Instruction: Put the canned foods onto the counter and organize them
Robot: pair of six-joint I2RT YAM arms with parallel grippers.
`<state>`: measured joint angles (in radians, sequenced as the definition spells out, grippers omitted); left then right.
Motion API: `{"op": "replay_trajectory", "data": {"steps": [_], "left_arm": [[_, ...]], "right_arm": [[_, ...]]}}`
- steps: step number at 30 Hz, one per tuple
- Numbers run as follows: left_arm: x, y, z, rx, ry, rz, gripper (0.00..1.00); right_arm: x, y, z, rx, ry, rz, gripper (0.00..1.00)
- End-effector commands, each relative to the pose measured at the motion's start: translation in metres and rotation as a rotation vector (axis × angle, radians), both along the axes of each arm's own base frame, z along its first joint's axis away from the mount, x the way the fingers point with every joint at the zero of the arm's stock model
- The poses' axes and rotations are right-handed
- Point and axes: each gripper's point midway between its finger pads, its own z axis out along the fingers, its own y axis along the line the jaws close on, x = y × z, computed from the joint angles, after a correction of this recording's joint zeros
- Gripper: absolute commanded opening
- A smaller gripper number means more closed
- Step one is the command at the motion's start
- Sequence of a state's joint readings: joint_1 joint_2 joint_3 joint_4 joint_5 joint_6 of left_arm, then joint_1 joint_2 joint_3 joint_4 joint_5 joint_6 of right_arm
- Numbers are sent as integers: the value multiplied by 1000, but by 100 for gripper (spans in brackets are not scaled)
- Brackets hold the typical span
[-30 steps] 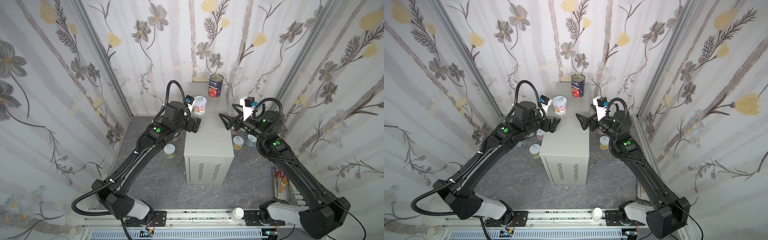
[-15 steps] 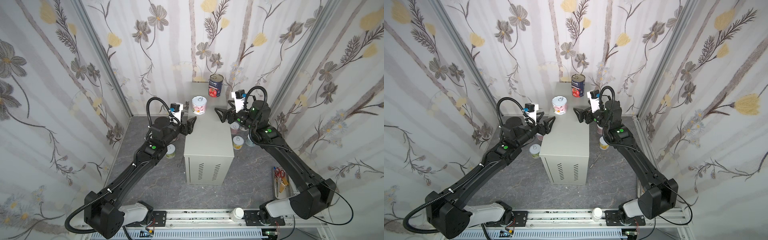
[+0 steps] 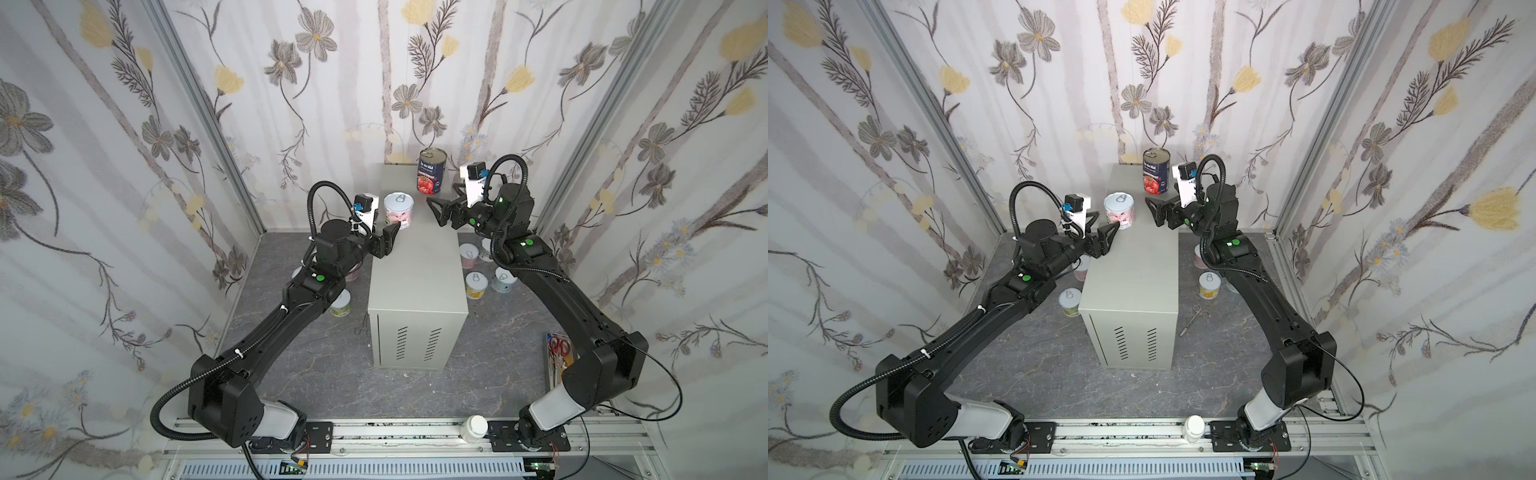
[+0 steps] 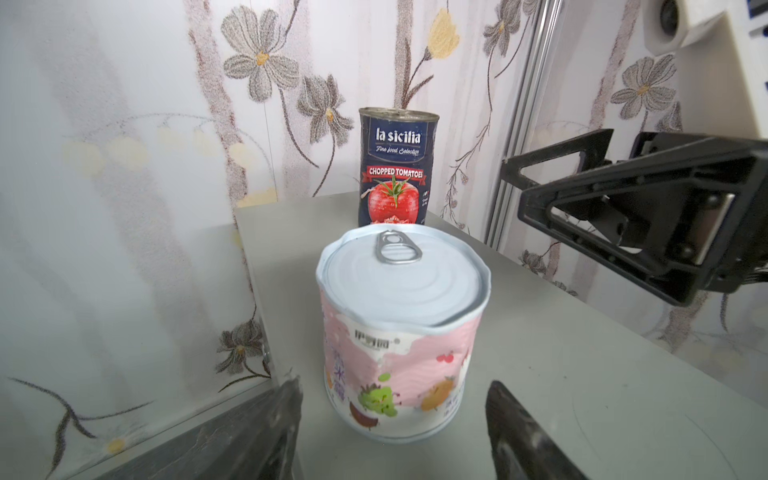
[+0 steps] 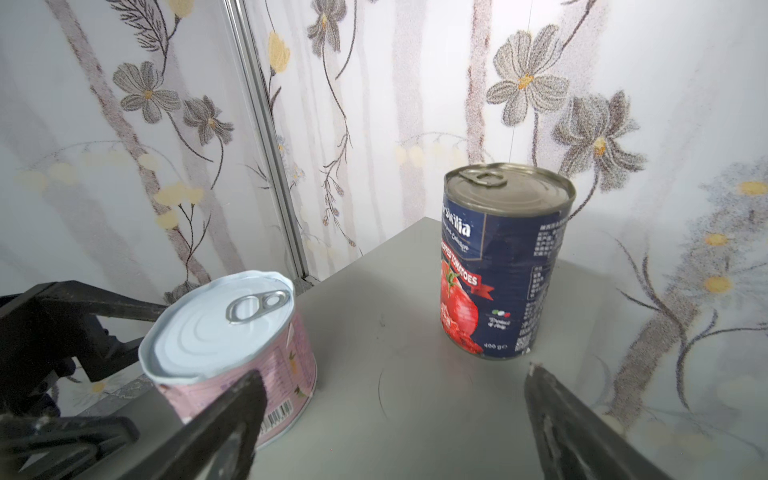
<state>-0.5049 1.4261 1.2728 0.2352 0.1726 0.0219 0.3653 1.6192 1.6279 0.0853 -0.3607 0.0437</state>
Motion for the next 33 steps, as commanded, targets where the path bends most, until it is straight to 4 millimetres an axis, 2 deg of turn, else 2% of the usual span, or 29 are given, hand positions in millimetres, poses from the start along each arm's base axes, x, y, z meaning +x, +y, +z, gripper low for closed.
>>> {"op": "replay_trajectory", "data": {"steps": [1, 5, 13, 23, 33], "left_arm": [[5, -8, 8, 13, -24, -32, 68], [14, -15, 1, 17, -3, -43, 65], [33, -19, -2, 14, 11, -21, 56], [66, -29, -13, 26, 48, -8, 55], [89, -24, -17, 25, 67, 59, 55]], "right_arm": [[8, 2, 9, 13, -50, 4, 97], [23, 1, 5, 14, -40, -20, 96], [39, -1, -1, 7, -51, -27, 96], [56, -3, -3, 9, -58, -24, 96], [62, -2, -11, -18, -53, -12, 96]]}}
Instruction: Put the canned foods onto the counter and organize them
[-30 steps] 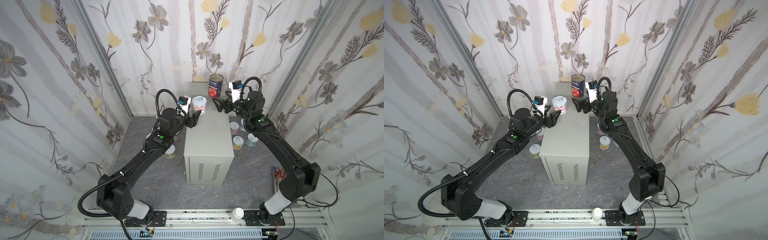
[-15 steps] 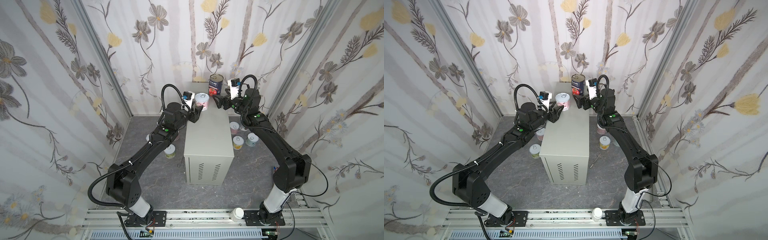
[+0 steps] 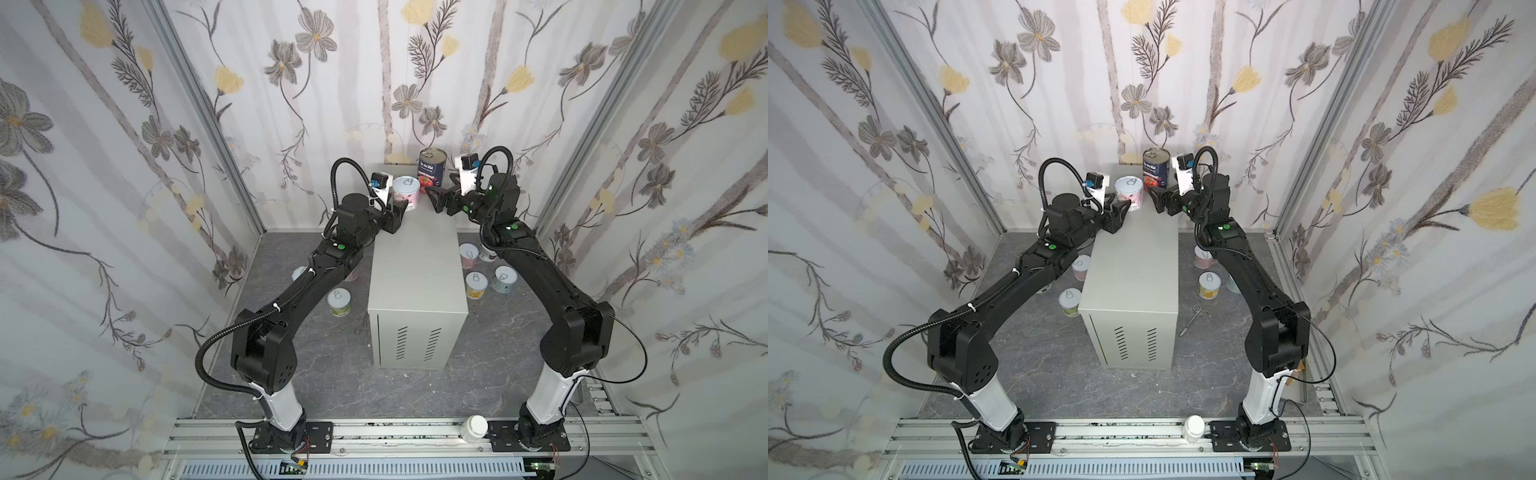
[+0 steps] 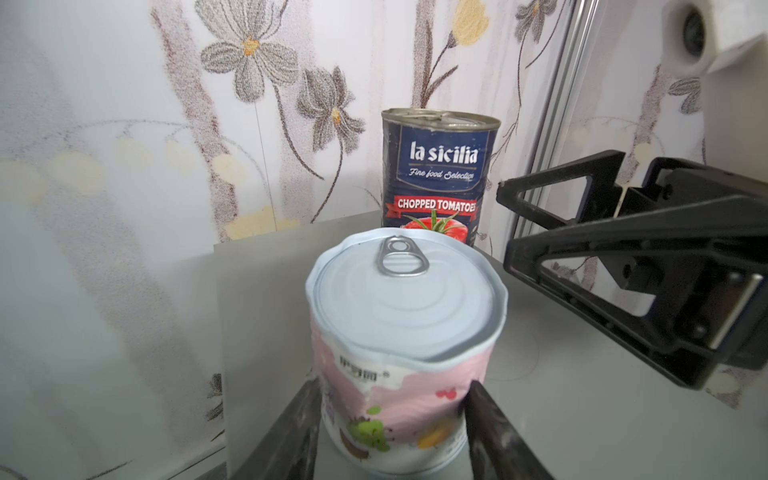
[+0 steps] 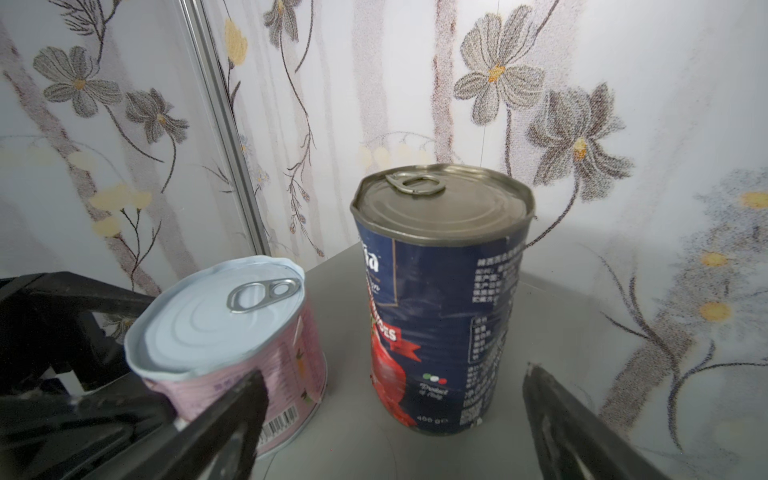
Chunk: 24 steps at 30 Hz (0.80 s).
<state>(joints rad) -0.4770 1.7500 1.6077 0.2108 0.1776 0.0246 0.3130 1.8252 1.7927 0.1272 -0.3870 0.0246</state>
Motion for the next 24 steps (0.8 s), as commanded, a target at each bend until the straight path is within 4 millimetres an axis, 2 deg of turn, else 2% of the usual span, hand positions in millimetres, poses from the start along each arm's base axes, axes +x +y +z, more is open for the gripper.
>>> {"op": "replay_trajectory", "data": {"steps": [1, 12, 24], "left_arm": [[10, 5, -17, 17, 61, 41, 54], [31, 11, -26, 11, 87, 76, 54], [44, 13, -32, 18, 100, 79, 54]], "right_arm": [[0, 2, 7, -4, -39, 18, 96], [10, 6, 0, -14, -28, 40, 95], [17, 8, -7, -15, -23, 47, 94]]}}
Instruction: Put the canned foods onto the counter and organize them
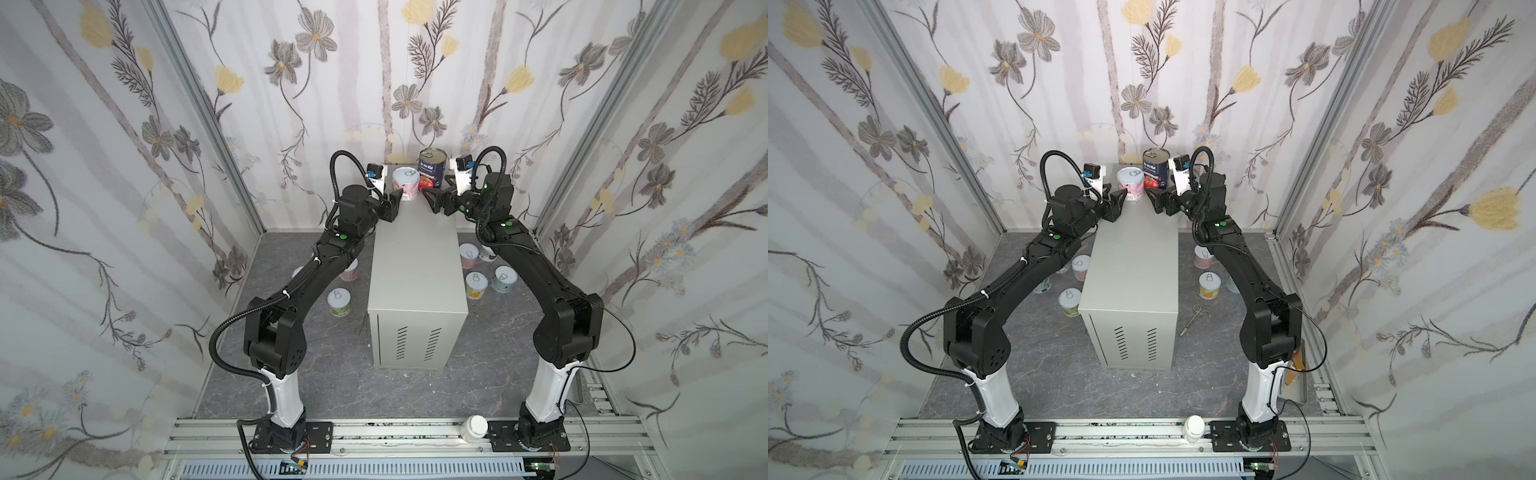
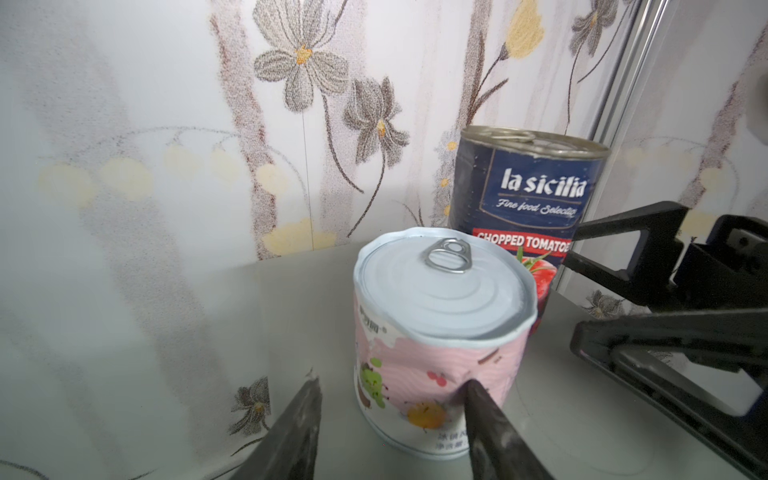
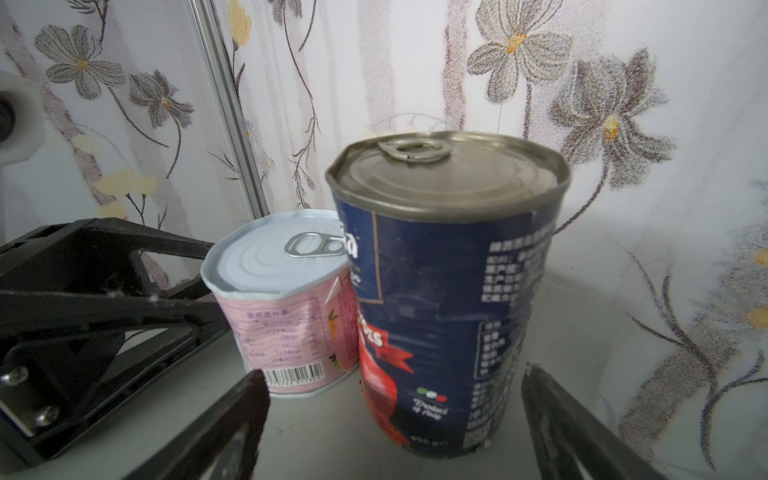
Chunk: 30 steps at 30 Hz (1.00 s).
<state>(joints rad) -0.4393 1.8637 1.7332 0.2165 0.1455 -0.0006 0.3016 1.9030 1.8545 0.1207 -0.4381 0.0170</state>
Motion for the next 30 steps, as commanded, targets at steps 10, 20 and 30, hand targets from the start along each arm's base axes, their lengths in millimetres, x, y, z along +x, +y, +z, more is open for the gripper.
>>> {"op": "replay_trajectory", "data": {"steps": [10, 20, 30], "left_arm": [[12, 6, -38, 37, 118, 34, 55], [21, 9, -42, 37, 128, 47, 57], [23, 19, -41, 42, 135, 78, 59]], "right_arm": [[7, 4, 3, -7, -29, 12, 93], [10, 5, 0, -9, -22, 15, 93], [12, 7, 0, -12, -31, 27, 85]]}}
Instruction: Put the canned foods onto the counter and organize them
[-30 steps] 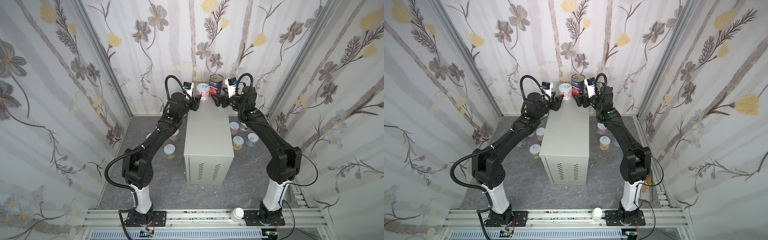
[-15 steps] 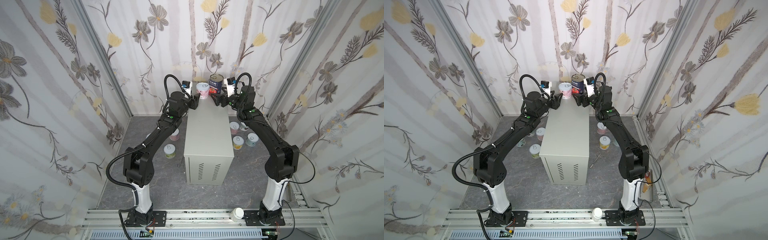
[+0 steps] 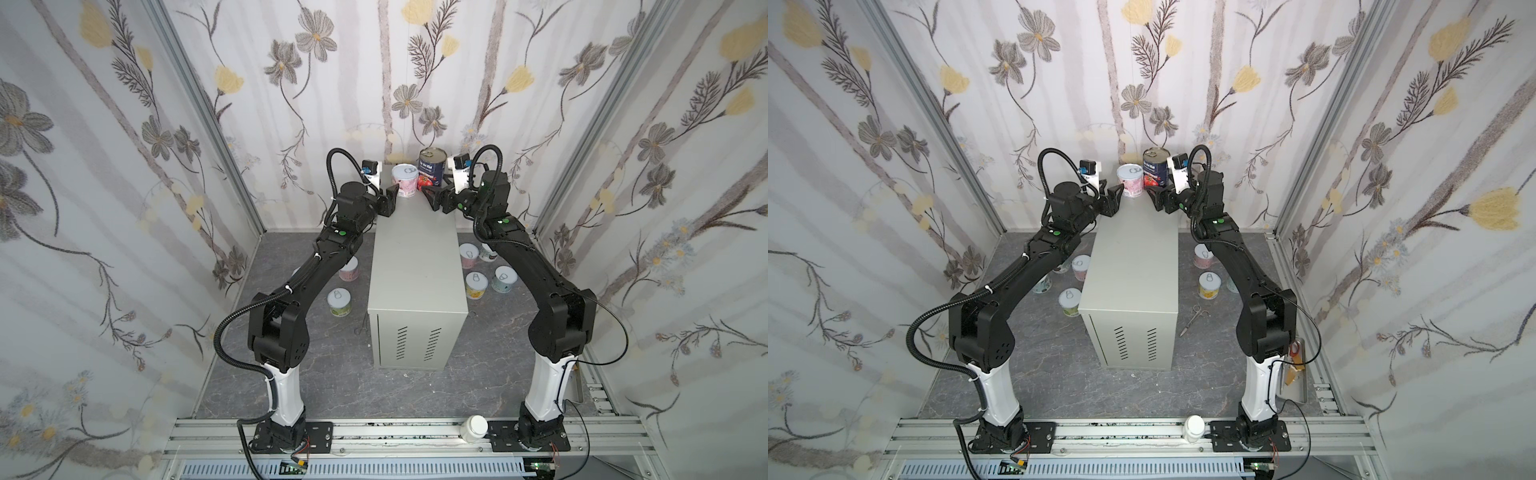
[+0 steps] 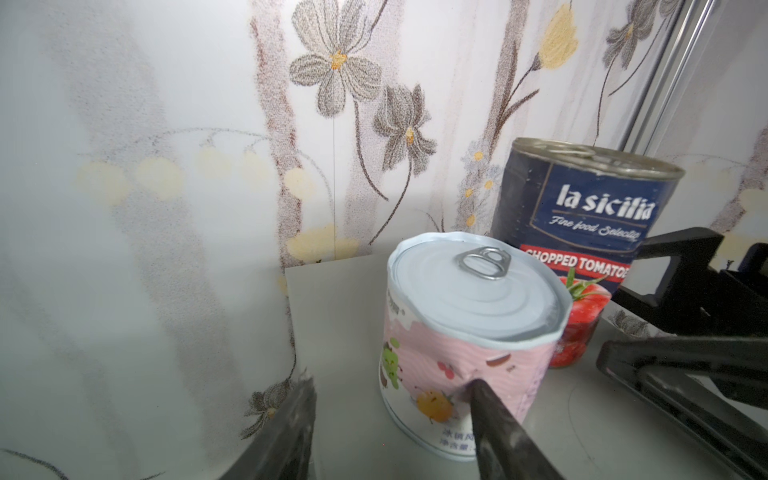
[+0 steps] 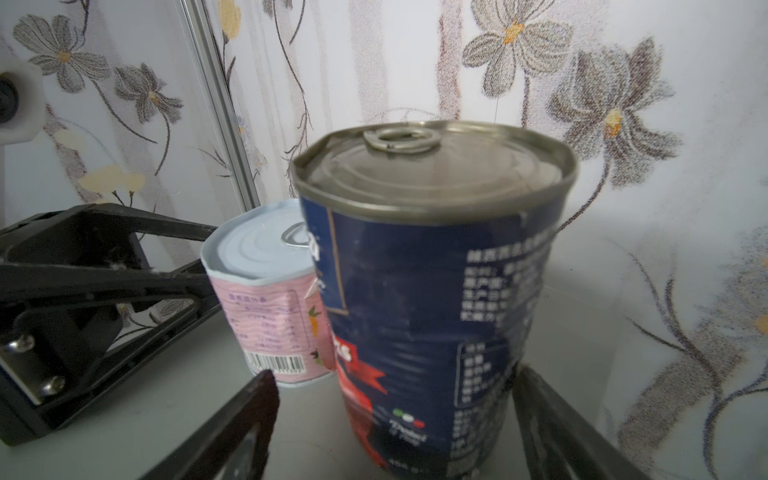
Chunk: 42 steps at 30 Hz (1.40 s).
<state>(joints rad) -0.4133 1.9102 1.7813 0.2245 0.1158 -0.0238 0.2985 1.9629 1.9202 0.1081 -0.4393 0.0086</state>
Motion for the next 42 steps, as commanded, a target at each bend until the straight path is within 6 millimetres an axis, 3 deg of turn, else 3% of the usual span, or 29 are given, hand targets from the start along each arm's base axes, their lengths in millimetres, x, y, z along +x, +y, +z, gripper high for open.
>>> {"op": "replay_trajectory", "data": {"steps": [1, 11, 22, 34, 42], "left_arm": [[3, 6, -40, 63, 134, 20, 59], [1, 6, -36, 65, 127, 8, 61], [-38, -12, -26, 67, 41, -190, 71], [-15, -29, -24, 57, 38, -187, 71], [-7, -29, -26, 55, 36, -166, 72]], "right_arm": [[-2, 4, 6, -4, -35, 30, 85], [-3, 9, 8, 2, -37, 50, 84], [-2, 7, 6, -1, -30, 41, 85], [0, 6, 5, -14, -17, 30, 85], [1, 7, 5, -15, -19, 31, 85]]}}
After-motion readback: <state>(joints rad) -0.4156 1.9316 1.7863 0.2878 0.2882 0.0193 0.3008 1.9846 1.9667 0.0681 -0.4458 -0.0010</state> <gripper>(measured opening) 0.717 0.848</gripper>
